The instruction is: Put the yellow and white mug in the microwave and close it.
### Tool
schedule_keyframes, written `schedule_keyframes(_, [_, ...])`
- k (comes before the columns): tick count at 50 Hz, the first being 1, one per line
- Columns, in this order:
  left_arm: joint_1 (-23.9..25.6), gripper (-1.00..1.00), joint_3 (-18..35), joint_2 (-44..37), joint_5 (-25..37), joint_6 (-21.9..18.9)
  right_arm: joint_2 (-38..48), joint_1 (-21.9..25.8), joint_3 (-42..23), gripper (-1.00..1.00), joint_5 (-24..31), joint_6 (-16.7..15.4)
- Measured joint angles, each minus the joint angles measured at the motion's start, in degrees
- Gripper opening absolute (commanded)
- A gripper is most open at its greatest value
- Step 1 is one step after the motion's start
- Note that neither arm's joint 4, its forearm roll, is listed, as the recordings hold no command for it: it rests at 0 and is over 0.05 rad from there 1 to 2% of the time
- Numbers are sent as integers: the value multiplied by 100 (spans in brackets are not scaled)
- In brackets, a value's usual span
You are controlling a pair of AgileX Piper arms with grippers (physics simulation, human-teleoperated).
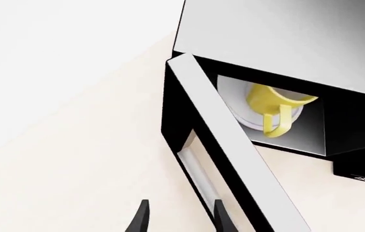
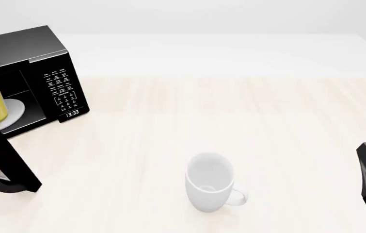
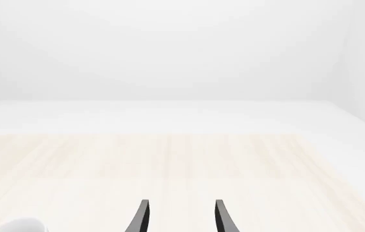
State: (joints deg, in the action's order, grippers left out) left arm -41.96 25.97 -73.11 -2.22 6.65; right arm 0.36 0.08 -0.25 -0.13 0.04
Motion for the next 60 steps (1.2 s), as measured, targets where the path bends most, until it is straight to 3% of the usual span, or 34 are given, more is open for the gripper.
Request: schedule_keyframes(60, [502,100,354,-455,-370,77,0,0,0,100,0,0])
